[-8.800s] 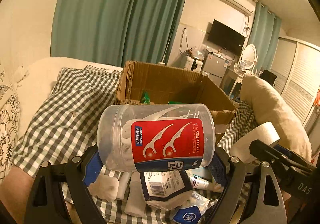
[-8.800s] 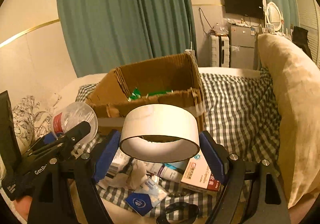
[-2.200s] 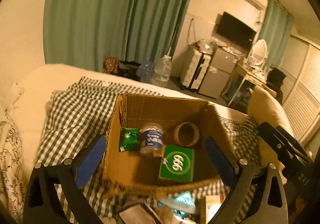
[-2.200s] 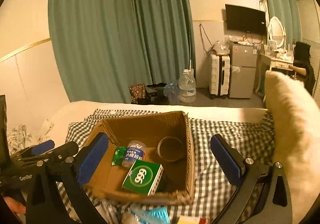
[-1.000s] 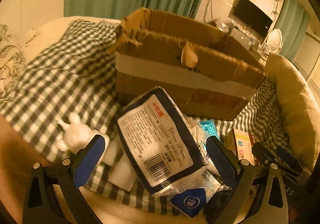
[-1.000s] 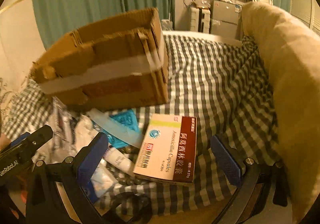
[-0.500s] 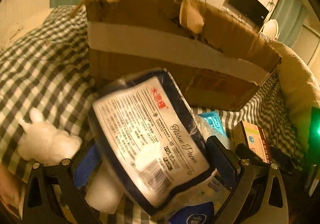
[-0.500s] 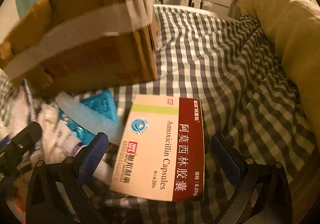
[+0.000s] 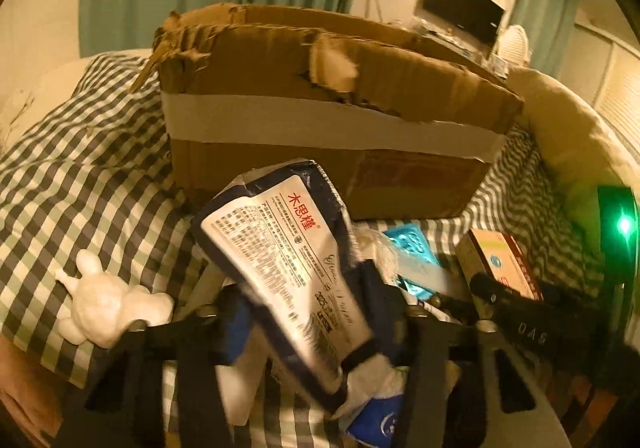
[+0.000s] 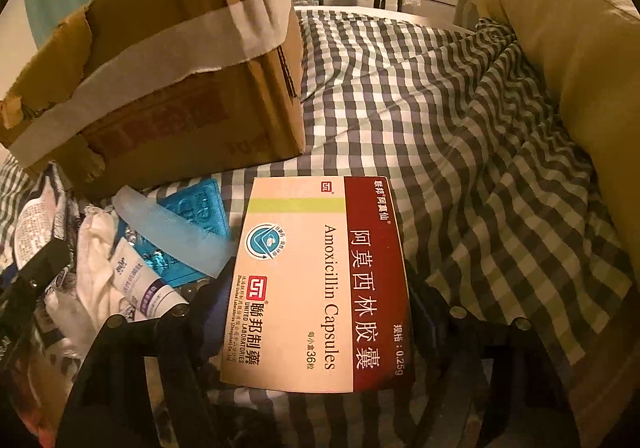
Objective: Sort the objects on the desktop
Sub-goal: 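Grasp and lift the Amoxicillin box with right gripper while left lifts the tissue pack, then carry both items over the cardboard box and open both grippers to drop them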
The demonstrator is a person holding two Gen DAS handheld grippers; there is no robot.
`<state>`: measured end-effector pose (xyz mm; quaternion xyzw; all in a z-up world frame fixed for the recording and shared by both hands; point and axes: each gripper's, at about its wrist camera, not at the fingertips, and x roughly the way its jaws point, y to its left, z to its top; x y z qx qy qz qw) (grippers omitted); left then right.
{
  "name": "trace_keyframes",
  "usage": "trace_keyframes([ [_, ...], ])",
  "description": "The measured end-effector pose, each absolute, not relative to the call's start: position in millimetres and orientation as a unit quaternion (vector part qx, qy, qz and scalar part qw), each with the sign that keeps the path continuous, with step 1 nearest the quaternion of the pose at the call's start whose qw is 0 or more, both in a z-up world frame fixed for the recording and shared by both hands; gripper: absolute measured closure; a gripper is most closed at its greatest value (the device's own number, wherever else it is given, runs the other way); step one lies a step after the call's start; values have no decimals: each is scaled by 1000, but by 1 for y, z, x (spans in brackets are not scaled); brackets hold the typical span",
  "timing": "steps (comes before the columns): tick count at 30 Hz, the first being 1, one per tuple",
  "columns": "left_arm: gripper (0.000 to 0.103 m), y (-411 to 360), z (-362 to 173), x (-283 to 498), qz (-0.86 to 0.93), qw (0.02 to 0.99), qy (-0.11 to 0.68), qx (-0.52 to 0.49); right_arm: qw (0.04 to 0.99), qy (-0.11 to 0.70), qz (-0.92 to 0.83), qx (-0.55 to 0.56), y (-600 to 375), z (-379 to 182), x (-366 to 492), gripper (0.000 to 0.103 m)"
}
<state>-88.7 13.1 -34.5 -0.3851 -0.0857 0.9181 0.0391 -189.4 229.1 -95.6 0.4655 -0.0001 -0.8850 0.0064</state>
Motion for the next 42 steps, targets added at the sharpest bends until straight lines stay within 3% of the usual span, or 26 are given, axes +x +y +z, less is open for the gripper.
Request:
trace_keyframes([
  [3,75,16,-32,-84,923,46,-72,-376,8,-2,-888,460,229,-92,-183,29],
  [6,78,12,-28,-79,924,49,-78,-371,13,-6,-892,452,230,-87,-179,29],
  [14,78,-1,-9,-66,928,53,-112,-351,36,-4,-906,422,225,-63,-164,29],
  [42,78,15,49,-39,945,70,-84,-307,108,-35,-921,371,211,-3,-126,29],
])
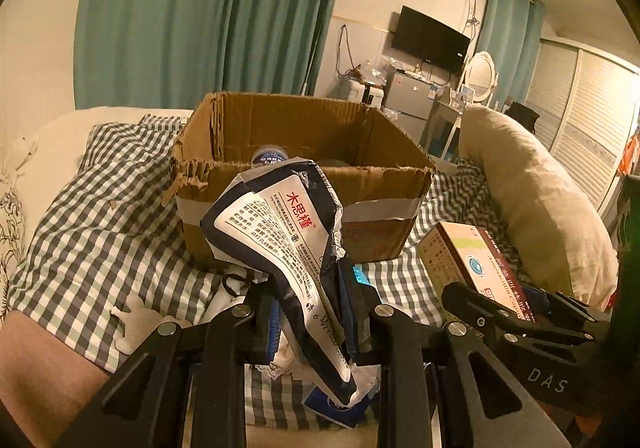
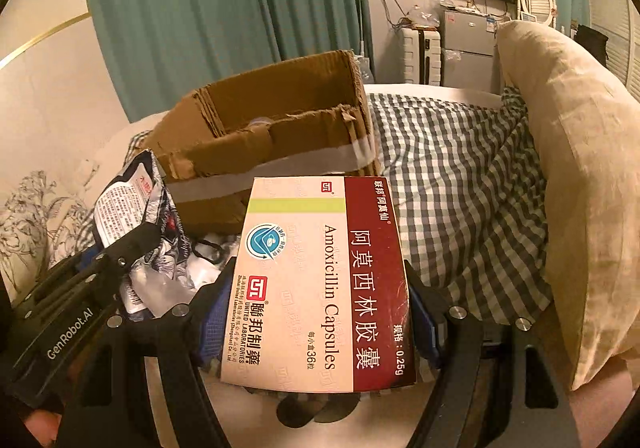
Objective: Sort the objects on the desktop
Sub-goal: 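Carry both items over the cardboard box and open both grippers to drop them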
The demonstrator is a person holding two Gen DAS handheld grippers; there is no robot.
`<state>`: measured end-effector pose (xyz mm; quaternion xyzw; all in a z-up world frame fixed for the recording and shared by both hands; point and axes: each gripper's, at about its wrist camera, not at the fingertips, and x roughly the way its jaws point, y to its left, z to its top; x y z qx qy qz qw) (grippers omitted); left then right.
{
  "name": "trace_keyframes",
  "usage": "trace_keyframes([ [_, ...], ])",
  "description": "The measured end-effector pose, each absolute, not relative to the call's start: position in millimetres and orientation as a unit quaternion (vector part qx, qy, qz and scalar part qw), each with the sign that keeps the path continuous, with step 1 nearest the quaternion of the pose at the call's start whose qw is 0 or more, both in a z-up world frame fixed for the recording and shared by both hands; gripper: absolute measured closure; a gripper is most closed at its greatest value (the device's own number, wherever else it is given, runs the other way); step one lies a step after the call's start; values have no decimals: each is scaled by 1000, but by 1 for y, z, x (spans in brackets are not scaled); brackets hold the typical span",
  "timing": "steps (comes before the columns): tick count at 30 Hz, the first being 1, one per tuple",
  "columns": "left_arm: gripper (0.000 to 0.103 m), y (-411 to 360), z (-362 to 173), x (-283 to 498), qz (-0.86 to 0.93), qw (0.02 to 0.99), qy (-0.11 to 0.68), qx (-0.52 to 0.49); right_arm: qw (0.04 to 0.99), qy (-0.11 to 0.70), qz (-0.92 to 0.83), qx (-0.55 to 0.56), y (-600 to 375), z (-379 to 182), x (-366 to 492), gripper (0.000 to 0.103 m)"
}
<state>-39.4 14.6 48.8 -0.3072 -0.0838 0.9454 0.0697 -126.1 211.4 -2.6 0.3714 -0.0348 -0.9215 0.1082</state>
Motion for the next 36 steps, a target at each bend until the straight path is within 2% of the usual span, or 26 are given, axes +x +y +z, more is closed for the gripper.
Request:
trace_keyframes([
  [18,78,5,103,-59,953,87,-95,-275,170,-45,-929,325,199,46,-148,29],
  [36,78,-6,145,-156,961,83,-66,-256,186,-48,-940,283,189,88,-234,29],
])
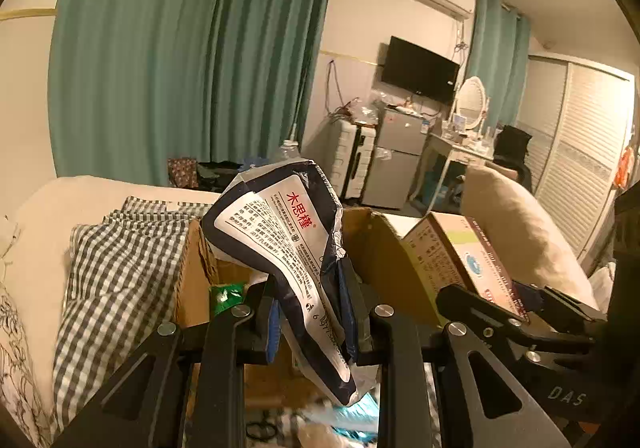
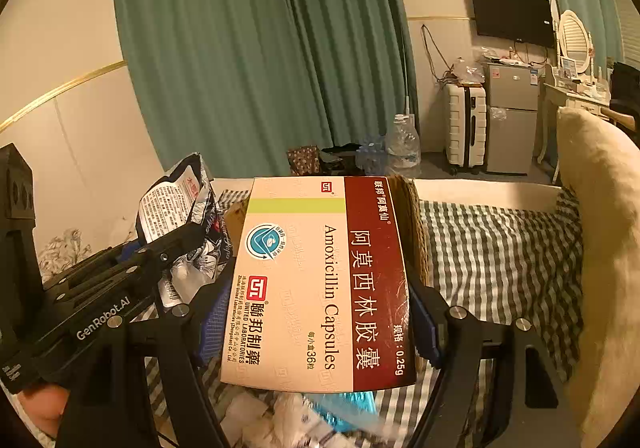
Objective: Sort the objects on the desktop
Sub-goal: 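Carry both items over the cardboard box and open both grippers to drop them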
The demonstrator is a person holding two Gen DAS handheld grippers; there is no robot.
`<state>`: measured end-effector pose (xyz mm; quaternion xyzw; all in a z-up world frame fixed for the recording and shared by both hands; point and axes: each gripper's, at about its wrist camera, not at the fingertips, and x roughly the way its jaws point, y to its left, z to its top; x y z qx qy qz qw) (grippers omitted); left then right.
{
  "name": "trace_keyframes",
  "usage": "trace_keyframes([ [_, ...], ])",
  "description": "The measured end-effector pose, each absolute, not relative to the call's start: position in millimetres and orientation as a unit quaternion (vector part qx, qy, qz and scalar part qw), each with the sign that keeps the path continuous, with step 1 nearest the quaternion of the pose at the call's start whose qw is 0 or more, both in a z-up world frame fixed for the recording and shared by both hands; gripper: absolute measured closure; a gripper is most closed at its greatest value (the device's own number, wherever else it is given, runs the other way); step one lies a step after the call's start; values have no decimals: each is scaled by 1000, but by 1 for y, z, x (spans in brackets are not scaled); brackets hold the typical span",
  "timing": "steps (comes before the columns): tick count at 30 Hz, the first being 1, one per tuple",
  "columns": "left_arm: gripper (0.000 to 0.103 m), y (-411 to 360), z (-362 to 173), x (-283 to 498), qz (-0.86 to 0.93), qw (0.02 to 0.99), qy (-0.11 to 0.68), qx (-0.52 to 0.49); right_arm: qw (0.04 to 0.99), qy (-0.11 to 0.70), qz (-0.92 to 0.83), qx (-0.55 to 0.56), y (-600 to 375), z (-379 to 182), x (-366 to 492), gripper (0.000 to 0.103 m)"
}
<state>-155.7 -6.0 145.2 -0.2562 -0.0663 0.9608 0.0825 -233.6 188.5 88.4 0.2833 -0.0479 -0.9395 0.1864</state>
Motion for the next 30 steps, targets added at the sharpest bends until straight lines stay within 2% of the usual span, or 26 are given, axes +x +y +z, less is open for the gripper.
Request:
trace_keyframes([
  [18,78,-13,73,-283,931,81,-69,-350,153,-31,-932,327,178,23,-358,29],
  [21,78,-19,60,-292,915,97,-102,-379,154,-41,-934,318,184,19,-356,29],
  [24,72,-24,57,-294,912,80,-108,-388,142,-39,-936,321,182,22,-357,29],
  [25,62,-25,56,-293,912,77,-109,-388,140,-37,-936,320,181,22,-355,27],
  [26,56,-25,56,-292,912,74,-106,-390,143,-39,-936,319,181,22,-359,18],
  [27,47,-24,56,-290,911,71,-103,-392,154,-44,-935,317,182,23,-357,15],
  [30,40,-18,60,-284,913,72,-90,-392,161,-41,-937,308,182,26,-348,11],
])
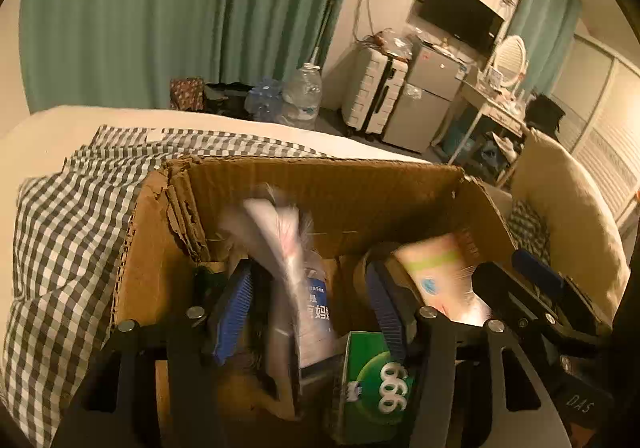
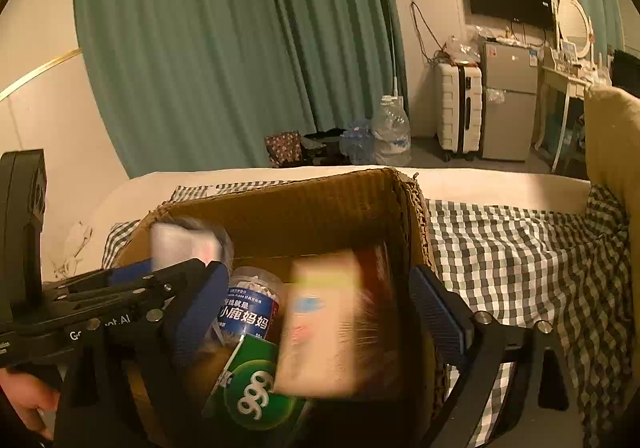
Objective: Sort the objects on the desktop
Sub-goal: 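Carry both items over the cardboard box and open both grippers to drop them, then move the right gripper to the white comb while the left reaches the white bear figurine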
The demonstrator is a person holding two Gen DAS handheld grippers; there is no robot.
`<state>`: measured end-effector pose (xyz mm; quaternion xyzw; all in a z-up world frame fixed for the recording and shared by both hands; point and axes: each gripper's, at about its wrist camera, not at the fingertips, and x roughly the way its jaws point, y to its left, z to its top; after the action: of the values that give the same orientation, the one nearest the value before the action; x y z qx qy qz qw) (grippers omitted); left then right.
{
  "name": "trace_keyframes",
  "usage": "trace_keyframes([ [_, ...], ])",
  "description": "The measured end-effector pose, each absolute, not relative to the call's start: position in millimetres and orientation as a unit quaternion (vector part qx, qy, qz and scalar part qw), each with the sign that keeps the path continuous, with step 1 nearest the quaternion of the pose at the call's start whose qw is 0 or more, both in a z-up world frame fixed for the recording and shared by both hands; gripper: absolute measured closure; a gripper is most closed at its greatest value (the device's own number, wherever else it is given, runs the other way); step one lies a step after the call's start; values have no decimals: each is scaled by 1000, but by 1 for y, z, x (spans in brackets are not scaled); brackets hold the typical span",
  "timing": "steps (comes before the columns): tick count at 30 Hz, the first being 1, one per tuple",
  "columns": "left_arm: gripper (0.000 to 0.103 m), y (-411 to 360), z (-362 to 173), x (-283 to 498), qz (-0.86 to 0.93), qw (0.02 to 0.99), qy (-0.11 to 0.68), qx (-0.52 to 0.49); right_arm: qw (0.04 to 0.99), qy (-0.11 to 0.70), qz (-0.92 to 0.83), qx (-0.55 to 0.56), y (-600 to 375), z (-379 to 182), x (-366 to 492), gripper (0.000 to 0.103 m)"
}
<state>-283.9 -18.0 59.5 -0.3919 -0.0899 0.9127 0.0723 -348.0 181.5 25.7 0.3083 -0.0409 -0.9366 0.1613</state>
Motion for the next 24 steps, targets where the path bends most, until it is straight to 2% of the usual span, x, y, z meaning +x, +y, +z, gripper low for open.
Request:
trace_keyframes([
  [3,30,-13,66,-269,919,75,-72,-381,156,-30,-942,296,181,29,-333,6],
  [4,29,-12,69,-262,922,74,-64,-375,148,-24,-945,291,181,32,-324,0],
  [6,25,-10,75,-246,926,74,-55,-367,147,-21,-948,280,183,38,-312,0],
  [12,24,-16,101,-195,935,68,-58,-344,162,-47,-950,261,199,55,-266,0],
  [17,16,-22,124,-154,942,55,-58,-325,164,-48,-951,259,201,66,-228,0],
  [20,16,-29,124,-135,939,37,-57,-337,170,-44,-951,255,204,67,-202,0],
  [24,16,-51,109,-110,927,29,-106,-358,173,-33,-948,266,208,62,-177,0],
])
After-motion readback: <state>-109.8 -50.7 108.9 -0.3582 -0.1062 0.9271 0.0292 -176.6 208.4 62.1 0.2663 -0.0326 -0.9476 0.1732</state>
